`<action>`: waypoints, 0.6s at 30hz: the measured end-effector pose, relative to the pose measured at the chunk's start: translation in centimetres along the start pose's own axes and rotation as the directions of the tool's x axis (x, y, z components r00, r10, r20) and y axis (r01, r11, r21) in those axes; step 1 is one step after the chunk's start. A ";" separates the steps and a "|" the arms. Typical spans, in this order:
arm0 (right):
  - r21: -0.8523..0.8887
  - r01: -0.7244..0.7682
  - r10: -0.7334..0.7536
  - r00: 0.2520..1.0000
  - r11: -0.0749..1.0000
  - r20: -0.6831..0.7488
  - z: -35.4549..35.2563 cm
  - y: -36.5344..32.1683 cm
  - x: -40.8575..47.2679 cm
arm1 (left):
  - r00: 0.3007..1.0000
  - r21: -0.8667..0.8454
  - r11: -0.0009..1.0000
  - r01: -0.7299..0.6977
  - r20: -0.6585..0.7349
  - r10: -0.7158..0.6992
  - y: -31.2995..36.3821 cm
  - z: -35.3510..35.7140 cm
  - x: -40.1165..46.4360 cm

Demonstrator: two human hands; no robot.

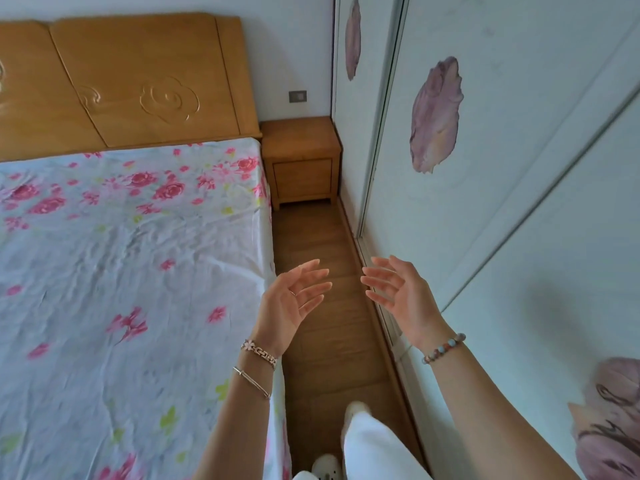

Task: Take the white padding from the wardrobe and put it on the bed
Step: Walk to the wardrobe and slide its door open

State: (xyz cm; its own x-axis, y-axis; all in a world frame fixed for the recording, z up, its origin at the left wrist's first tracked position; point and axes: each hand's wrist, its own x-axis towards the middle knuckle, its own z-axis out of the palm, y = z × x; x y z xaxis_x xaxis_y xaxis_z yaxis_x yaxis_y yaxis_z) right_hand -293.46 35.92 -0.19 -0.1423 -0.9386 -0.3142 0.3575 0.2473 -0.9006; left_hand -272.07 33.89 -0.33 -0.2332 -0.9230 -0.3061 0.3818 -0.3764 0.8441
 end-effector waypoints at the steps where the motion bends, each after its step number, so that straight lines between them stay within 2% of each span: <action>1: 0.001 -0.009 0.009 1.000 1.000 0.000 0.2 0.1 0.9 | 1.000 -0.001 1.000 0.007 0.002 -0.007 0.1 -0.1 1.0; 7: 0.010 -0.028 0.028 1.000 1.000 -0.014 0.9 -1.0 7.8 | 1.000 -0.013 1.000 0.022 0.004 -0.022 1.7 -0.6 7.9; 18: 0.014 -0.020 0.021 0.999 1.000 -0.041 0.8 -7.4 22.4 | 0.998 0.013 0.999 0.051 0.026 -0.052 6.4 2.2 23.1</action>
State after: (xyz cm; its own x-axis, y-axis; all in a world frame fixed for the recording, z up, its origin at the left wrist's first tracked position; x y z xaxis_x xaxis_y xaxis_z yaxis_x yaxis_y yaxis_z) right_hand -298.57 12.86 -0.36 -0.1728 -0.9226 -0.3448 0.3735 0.2625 -0.8897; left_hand -276.94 10.29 -1.05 -0.2759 -0.8999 -0.3376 0.3580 -0.4222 0.8328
